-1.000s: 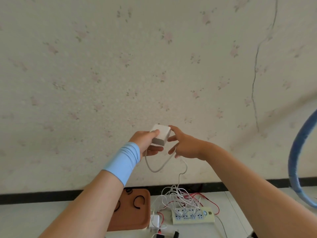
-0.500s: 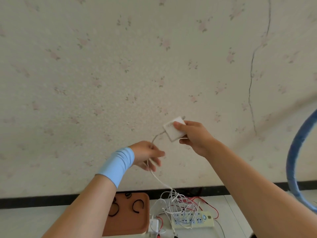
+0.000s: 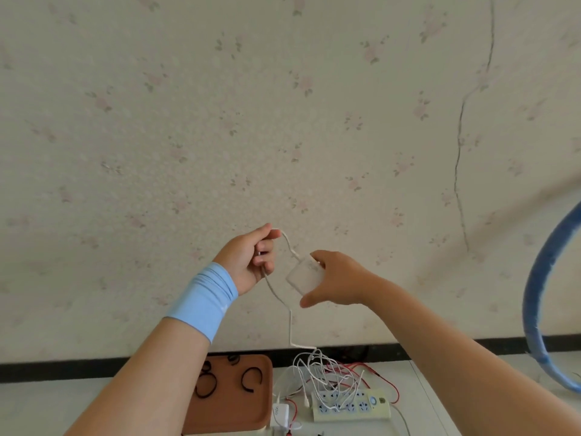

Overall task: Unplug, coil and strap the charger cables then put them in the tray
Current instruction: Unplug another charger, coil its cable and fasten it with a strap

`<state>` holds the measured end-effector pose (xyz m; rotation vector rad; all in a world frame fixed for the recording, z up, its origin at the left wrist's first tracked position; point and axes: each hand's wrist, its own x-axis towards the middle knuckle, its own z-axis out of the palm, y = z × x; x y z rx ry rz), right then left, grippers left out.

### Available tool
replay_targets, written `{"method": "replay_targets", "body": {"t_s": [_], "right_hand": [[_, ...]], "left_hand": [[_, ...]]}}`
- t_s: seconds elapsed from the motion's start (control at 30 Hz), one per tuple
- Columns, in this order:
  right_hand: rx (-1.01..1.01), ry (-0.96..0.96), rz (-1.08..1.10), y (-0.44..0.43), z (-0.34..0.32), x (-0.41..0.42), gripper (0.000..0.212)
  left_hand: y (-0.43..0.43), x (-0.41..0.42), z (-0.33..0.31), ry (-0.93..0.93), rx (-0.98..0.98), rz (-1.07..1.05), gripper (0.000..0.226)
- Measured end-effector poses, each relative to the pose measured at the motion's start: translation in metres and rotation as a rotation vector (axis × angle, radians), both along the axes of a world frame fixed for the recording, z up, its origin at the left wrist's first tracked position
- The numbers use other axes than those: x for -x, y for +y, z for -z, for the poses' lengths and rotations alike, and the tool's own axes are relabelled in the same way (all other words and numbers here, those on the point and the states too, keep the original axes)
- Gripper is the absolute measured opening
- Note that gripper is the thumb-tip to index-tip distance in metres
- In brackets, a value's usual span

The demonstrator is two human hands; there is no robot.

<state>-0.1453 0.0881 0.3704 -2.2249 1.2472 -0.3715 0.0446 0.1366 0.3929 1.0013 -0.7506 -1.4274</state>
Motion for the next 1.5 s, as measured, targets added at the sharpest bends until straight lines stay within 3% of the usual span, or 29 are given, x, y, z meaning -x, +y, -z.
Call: {"method": "replay_targets", "body": {"t_s": [0.1, 0.17, 0.33, 0.5, 0.53, 0.6, 0.67, 0.77, 0.83, 0.87, 0.97, 1.03, 1.1, 1.17, 1.27, 1.4, 1.5], "right_hand": [[0.019, 0.057, 0.002, 0.004, 0.006, -0.010, 0.064], [-0.132, -0.089, -0.019, 0.005, 0.005, -0.013, 0.066], [-0.389, -0.453, -0.070, 0.010, -0.010, -0.015, 0.041], [-0.697, -0.587, -0.283, 0.014, -0.002, -0.013, 0.040], [-0.761, -0.573, -0.359, 0.016, -0.002, -0.011, 0.035], [-0.812, -0.510, -0.461, 0.015, 0.001, -0.011, 0.029], [-0.807, -0.519, -0.440, 0.014, 0.003, -0.014, 0.032], [-0.810, -0.703, -0.279, 0.008, 0.001, -0.015, 0.042], [-0.807, -0.859, -0.213, 0.004, -0.005, -0.012, 0.037], [-0.807, -0.939, -0.184, 0.002, -0.008, -0.011, 0.032], [-0.797, -1.125, -0.111, -0.005, -0.016, -0.007, 0.022], [-0.783, -1.170, -0.102, -0.008, -0.018, -0.005, 0.019], [-0.753, -1.159, -0.067, -0.010, -0.018, -0.005, 0.022], [-0.708, -1.114, 0.009, -0.014, -0.012, -0.003, 0.029], [-0.711, -0.991, 0.056, -0.020, 0.005, 0.003, 0.033], [-0.789, -0.681, -0.100, -0.021, 0.031, 0.008, 0.046], [-0.659, -0.358, -0.170, -0.019, 0.040, 0.001, 0.068]], "left_hand": [[0.004, 0.005, -0.005, 0.102, 0.053, 0.022, 0.027], [0.005, 0.006, -0.006, 0.177, 0.085, 0.048, 0.027], [0.007, -0.004, -0.011, 0.224, 0.092, 0.057, 0.025], [0.005, -0.003, -0.013, 0.196, 0.111, -0.036, 0.034], [0.005, -0.002, -0.013, 0.120, 0.125, -0.087, 0.035], [0.004, -0.003, -0.010, -0.230, 0.183, -0.242, 0.036], [0.001, -0.003, -0.007, -0.459, 0.235, -0.373, 0.036], [-0.003, 0.000, 0.001, -0.245, 0.106, -0.388, 0.036], [-0.005, 0.001, 0.014, -0.170, -0.054, -0.330, 0.026], [-0.004, 0.004, 0.020, -0.240, -0.136, -0.243, 0.025], [0.007, 0.022, 0.032, -0.690, -0.261, 0.261, 0.030], [0.008, 0.033, 0.038, -0.814, -0.201, 0.507, 0.033], [0.004, 0.035, 0.042, -0.870, -0.117, 0.481, 0.026], [-0.003, 0.028, 0.043, -0.929, -0.051, 0.287, 0.026], [-0.012, 0.020, 0.038, -0.740, 0.043, -0.019, 0.028], [-0.026, 0.016, 0.029, -0.038, 0.096, -0.192, 0.027], [-0.032, 0.008, 0.020, 0.300, 0.090, -0.207, 0.026]]}}
